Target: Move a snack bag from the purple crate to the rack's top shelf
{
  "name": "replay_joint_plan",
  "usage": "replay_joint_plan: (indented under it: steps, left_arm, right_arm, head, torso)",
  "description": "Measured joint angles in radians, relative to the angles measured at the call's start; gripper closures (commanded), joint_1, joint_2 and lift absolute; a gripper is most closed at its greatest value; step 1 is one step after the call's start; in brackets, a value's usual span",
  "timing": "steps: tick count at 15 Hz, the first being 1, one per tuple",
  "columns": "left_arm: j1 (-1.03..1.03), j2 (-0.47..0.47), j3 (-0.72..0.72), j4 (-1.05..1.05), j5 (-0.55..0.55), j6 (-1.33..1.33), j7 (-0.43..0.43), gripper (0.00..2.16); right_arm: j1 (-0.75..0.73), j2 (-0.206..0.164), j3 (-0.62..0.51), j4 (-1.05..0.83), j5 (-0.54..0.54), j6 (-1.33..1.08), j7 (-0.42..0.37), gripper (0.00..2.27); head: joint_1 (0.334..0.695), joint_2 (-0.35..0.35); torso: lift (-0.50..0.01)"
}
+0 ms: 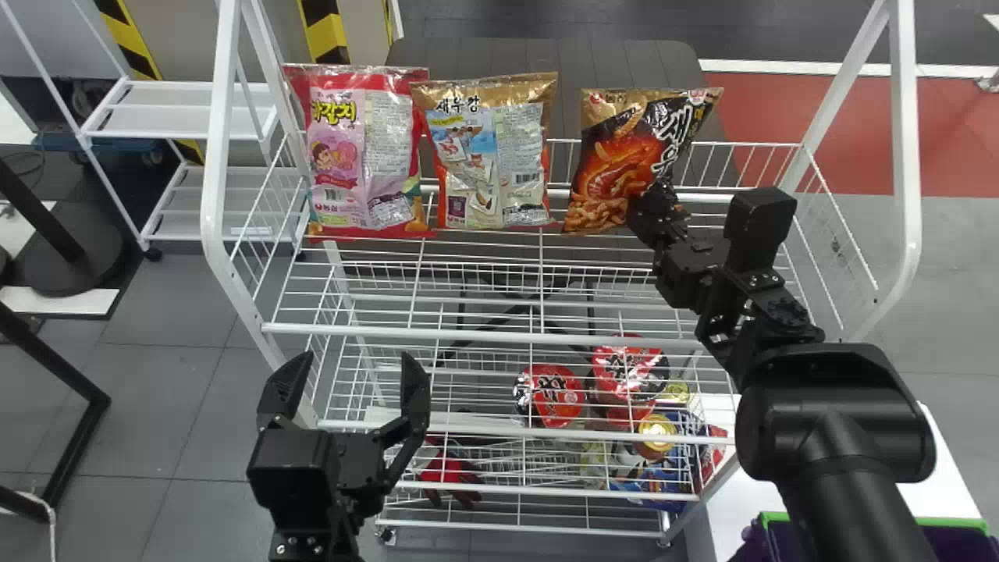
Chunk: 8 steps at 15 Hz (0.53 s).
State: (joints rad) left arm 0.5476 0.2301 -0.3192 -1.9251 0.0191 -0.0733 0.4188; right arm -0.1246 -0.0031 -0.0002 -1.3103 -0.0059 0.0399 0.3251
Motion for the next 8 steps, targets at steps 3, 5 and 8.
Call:
replay_joint_plan:
  steps: [3, 5, 8]
  left_arm:
    - [0.000, 0.000, 0.000, 0.003, 0.000, -0.002, 0.001, 0.09]
    - [0.000, -0.001, -0.001, 0.003, 0.000, -0.004, 0.000, 0.09]
    - [0.000, -0.002, -0.002, 0.003, -0.001, -0.004, 0.002, 0.09]
  right_arm:
    - [-0.005, 0.000, 0.003, 0.016, 0.000, -0.009, 0.000, 2.21]
    - [-0.007, 0.000, 0.003, 0.024, -0.001, -0.022, -0.002, 2.10]
    - [-0.008, 0.000, -0.003, 0.045, 0.001, -0.053, -0.005, 2.05]
  head:
    - [0.695, 0.013]
    - [0.695, 0.012]
    - [0.695, 0.008]
  torso:
    - [0.001]
    - [0.001]
    - [0.001]
